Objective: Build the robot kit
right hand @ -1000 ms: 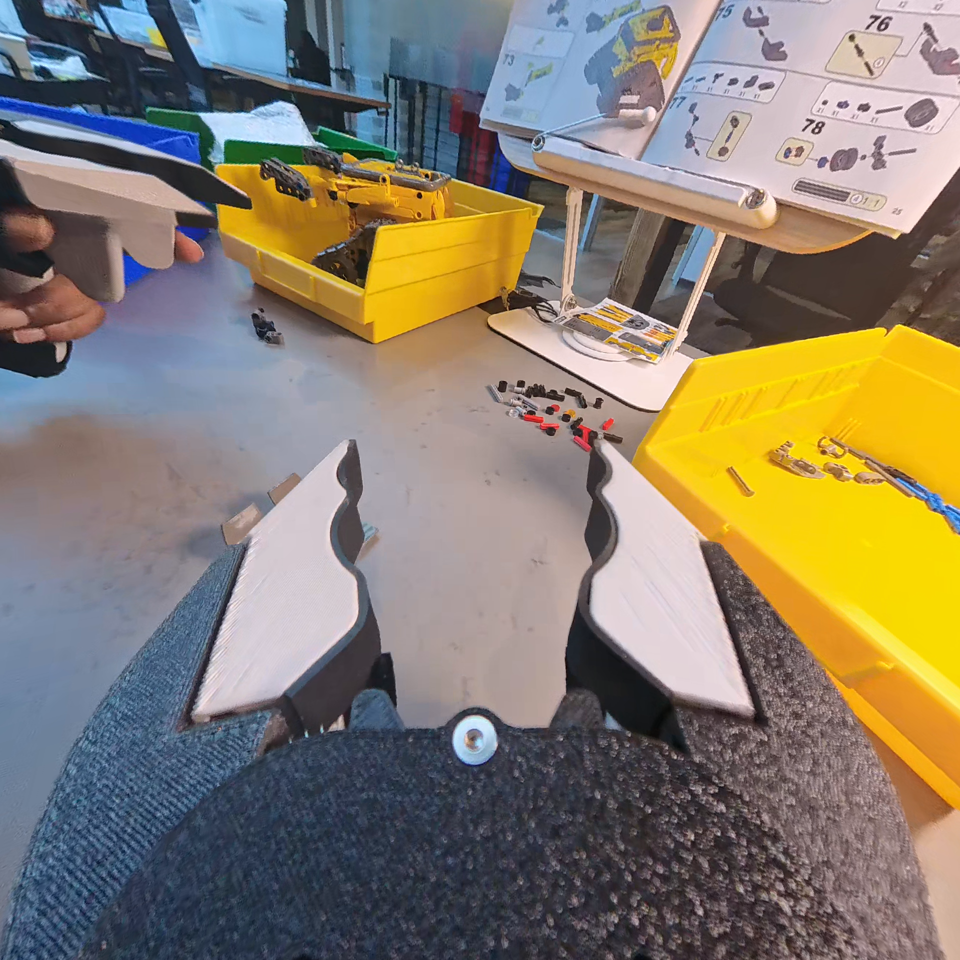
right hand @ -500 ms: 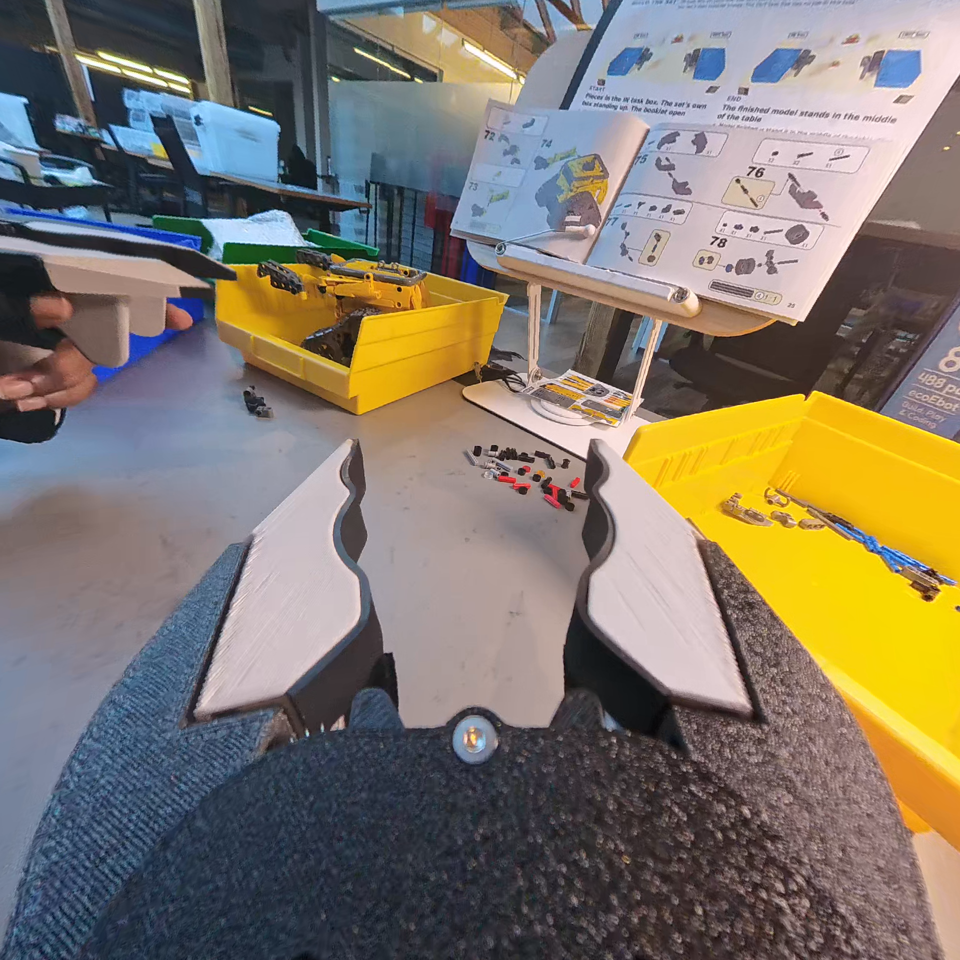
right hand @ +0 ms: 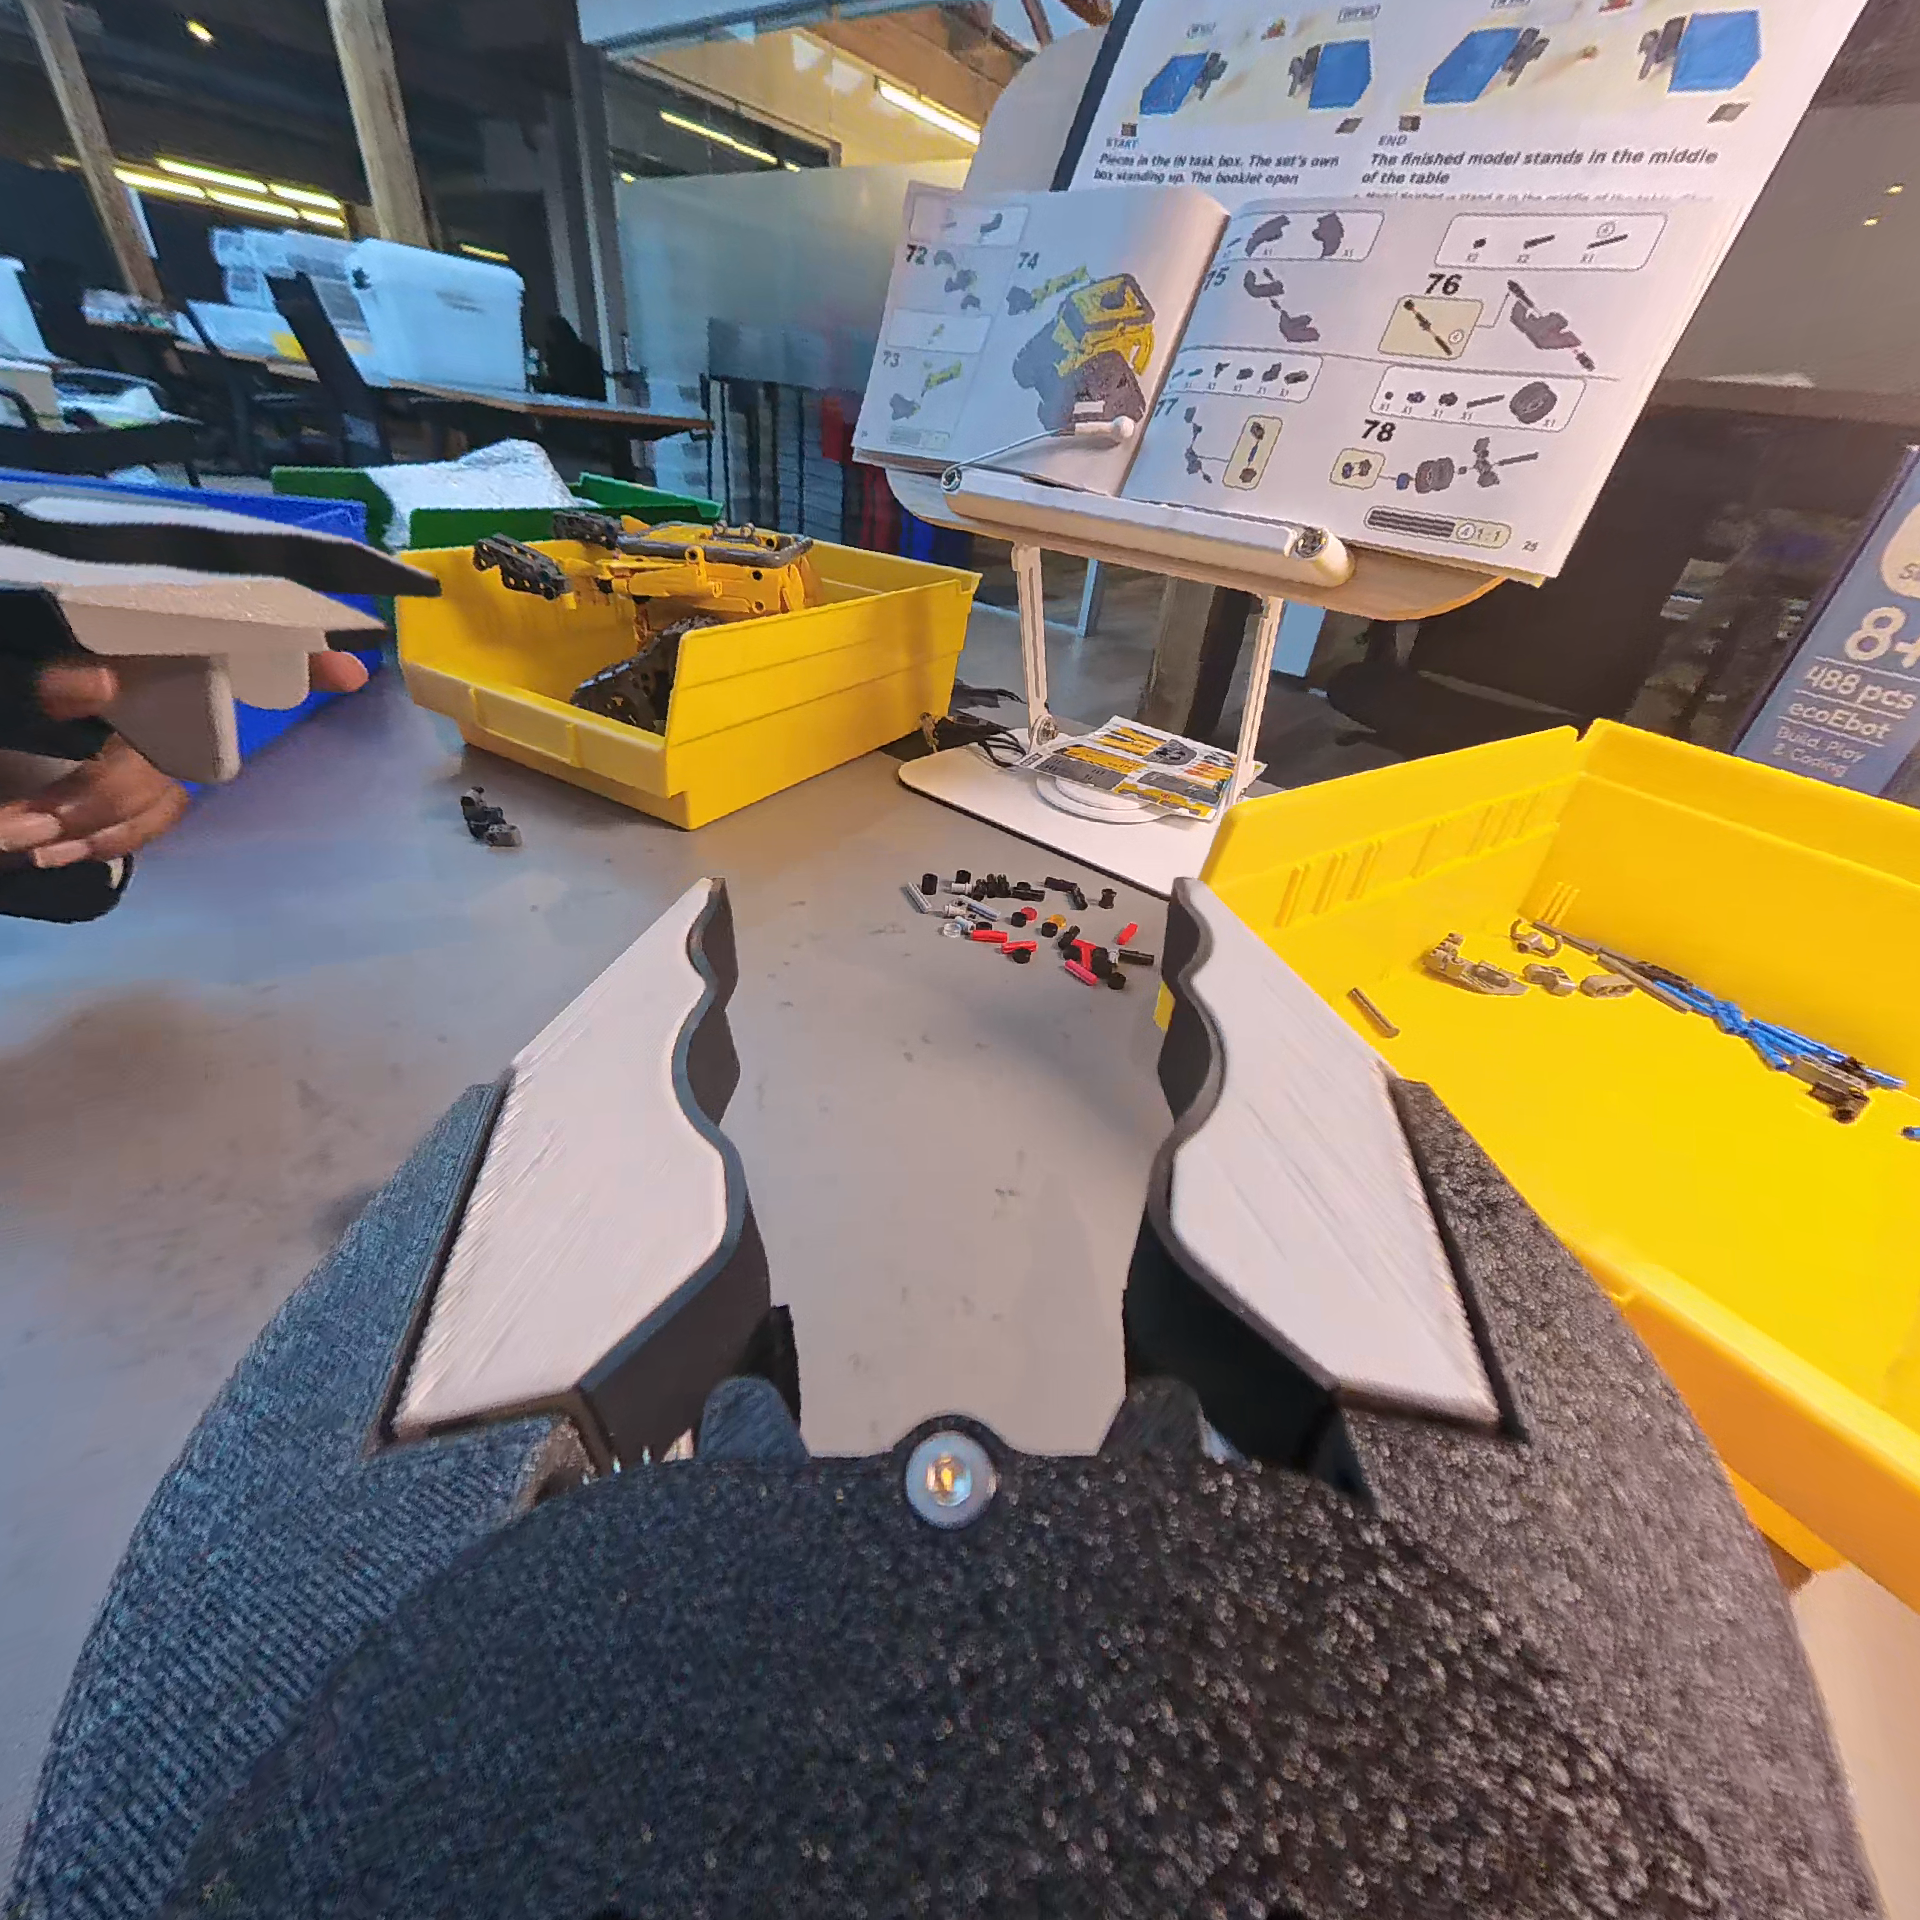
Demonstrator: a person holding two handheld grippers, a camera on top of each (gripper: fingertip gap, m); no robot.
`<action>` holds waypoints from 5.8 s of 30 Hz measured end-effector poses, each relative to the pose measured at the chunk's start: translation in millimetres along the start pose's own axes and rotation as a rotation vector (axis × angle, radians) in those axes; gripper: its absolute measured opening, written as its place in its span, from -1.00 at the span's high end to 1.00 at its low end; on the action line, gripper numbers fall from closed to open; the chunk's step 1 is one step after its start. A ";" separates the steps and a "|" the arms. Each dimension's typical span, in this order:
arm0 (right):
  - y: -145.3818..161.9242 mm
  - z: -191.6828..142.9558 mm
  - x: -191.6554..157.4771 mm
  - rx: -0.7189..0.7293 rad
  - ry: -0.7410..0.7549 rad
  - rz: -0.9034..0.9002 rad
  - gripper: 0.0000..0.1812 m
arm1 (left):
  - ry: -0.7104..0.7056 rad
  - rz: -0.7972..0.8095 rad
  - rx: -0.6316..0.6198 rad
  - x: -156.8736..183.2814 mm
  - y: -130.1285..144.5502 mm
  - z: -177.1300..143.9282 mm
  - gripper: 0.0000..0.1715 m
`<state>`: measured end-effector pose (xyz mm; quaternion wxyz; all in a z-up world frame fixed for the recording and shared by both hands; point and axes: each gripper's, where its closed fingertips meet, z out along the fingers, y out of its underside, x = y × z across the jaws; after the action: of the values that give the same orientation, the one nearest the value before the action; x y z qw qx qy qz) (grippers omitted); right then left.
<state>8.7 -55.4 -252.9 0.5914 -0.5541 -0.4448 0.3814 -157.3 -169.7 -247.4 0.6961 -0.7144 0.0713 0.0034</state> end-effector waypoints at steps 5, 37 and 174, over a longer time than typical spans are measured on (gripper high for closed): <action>-15.1 -5.6 -2.0 0.044 -0.022 0.072 0.09 | -0.038 0.052 -0.017 -7.3 9.3 2.3 0.56; -38.4 -335.4 73.3 0.136 -0.027 0.074 0.26 | -0.369 -0.096 0.051 259.0 -32.1 -6.8 0.45; 246.1 -1027.2 465.4 -1.717 -0.260 0.116 0.59 | 1.037 -0.421 -0.107 794.3 -136.4 319.9 0.58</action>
<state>1139.3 82.6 -439.6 -0.1070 -0.7823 -0.6137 0.0036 673.7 74.2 -204.3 0.5185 -0.6556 0.2595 -0.4837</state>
